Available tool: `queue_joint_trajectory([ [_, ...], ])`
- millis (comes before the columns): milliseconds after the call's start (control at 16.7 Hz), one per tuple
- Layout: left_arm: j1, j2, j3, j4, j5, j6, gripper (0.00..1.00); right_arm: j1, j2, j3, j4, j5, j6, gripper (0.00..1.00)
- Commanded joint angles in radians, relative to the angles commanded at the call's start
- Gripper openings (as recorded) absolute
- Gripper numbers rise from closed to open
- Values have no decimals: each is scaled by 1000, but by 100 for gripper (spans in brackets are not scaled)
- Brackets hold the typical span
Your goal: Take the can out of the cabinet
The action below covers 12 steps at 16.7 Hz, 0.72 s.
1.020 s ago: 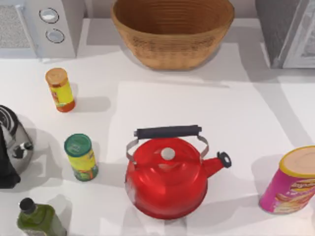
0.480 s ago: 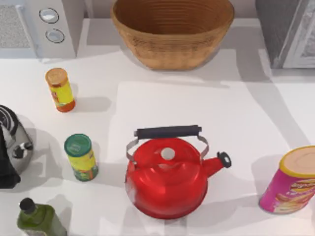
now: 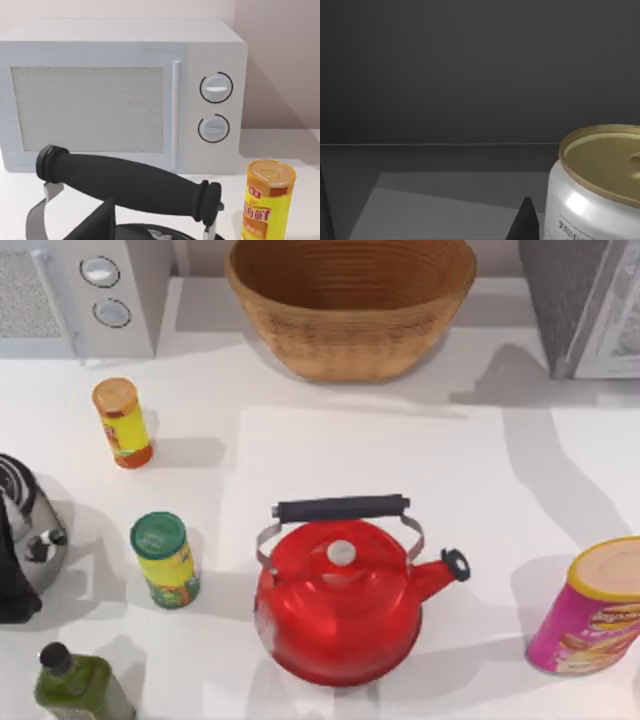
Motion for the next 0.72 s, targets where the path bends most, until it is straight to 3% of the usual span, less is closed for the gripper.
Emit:
queue_joint_trajectory([
  [360, 0, 0, 0, 0, 0, 0, 100, -14, -22, -29, 14, -13, 1, 0],
  [720, 0, 0, 0, 0, 0, 0, 100, -114, -257, -378, 127, -118, -2, 0],
])
